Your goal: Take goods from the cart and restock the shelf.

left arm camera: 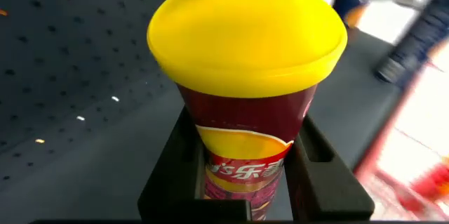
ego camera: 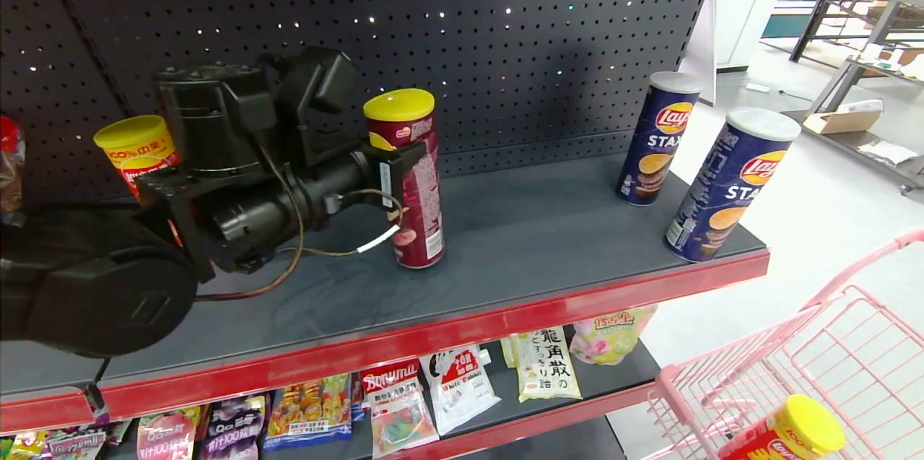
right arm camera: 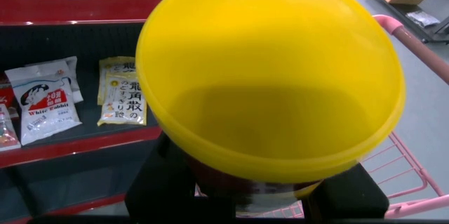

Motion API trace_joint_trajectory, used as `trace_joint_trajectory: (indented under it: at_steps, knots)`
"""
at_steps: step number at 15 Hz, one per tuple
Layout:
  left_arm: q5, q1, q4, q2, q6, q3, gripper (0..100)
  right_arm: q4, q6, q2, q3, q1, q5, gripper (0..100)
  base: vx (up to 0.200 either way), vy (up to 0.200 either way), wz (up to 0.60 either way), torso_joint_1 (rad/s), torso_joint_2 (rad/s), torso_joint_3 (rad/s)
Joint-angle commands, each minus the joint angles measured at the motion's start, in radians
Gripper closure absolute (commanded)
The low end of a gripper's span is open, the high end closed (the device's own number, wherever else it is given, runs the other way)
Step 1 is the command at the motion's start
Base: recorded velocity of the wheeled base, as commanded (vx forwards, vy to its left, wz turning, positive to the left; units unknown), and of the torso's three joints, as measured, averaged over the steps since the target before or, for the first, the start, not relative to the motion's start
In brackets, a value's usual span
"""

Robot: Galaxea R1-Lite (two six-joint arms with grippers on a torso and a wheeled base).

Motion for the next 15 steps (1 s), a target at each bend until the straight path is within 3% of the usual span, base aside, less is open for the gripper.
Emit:
trace_joint_trajectory:
  at_steps: [1,2,4,8,9,13,15]
  knots:
    - [0.102,-0.069,-0.064,0.085,-0.001,-0.022,100,0.0,-0.001,-0.002,0.001,0.0,0.0,100,0.0,0.0,0.0,0.0,0.0,0.0]
    - [0.148,-0.095,-0.083,0.102,-0.009,-0.026,100,0.001,-0.001,-0.002,0.001,0.0,0.0,100,0.0,0.0,0.0,0.0,0.0,0.0]
    - [0.179,-0.136,-0.08,0.101,-0.058,-0.025,100,0.001,-0.001,-0.002,0.001,0.0,0.0,100,0.0,0.0,0.0,0.0,0.0,0.0]
    - [0.295,-0.161,-0.08,0.116,-0.061,-0.026,100,0.001,-0.001,-0.013,0.001,-0.011,0.0,100,0.0,0.0,0.0,0.0,0.0,0.0]
    - [0.347,-0.161,-0.083,0.128,-0.061,-0.034,100,0.006,-0.001,-0.019,0.001,-0.014,0.0,100,0.0,0.0,0.0,0.0,0.0,0.0]
    - [0.41,-0.201,-0.078,0.125,-0.063,-0.035,100,0.007,-0.001,-0.017,0.002,-0.014,0.0,100,0.0,0.0,0.0,0.0,0.0,0.0]
    - [0.415,-0.218,-0.078,0.125,-0.067,-0.034,100,0.007,-0.001,-0.017,0.002,-0.014,0.0,100,0.0,0.0,0.0,0.0,0.0,0.0]
